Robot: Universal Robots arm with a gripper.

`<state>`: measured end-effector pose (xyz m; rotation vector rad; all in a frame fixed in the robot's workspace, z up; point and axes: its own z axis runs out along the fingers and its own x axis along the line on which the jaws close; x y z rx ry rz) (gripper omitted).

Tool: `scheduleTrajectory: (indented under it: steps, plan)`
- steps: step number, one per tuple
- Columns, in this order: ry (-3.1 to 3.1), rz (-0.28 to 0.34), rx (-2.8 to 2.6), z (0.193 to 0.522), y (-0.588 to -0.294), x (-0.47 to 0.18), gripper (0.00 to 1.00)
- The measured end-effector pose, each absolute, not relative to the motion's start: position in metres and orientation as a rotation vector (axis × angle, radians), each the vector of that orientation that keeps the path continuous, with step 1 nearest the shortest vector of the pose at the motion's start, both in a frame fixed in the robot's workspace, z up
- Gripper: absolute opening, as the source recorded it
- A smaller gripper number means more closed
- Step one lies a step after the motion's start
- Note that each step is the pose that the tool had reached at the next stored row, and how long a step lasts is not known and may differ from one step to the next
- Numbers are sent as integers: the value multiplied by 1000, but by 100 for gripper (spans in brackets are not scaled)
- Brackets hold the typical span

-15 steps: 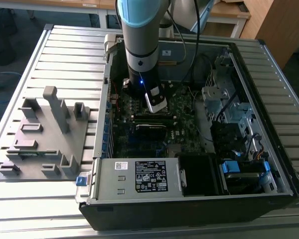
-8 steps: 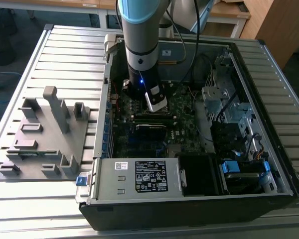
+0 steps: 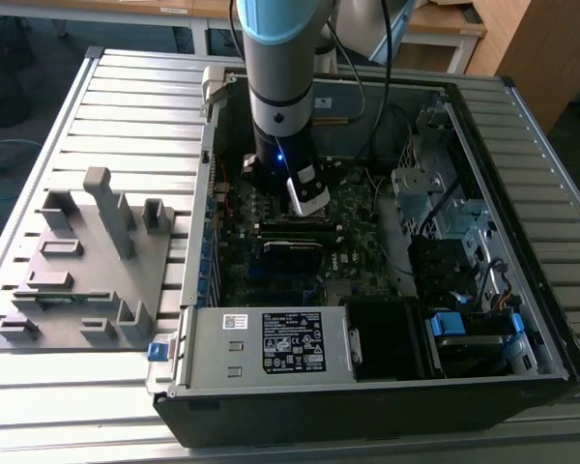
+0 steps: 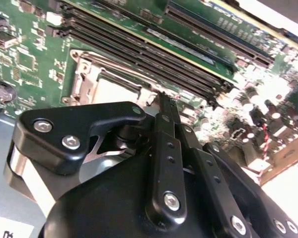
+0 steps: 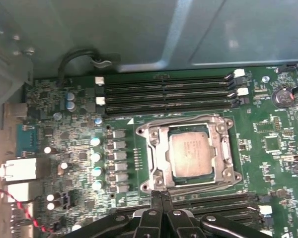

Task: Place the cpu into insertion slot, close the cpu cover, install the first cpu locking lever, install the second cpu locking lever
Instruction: 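Install the second cpu locking lever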

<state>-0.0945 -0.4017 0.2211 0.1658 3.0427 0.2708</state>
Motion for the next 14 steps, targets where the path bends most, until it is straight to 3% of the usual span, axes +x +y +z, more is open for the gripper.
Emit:
scheduleTrajectory:
  steps: [4,11,14]
  plan:
    - [3044,242,165,221,-397,-90,10]
    - [3048,90,158,220,-381,-89,10]
    - [3048,76,157,220,-375,-85,10]
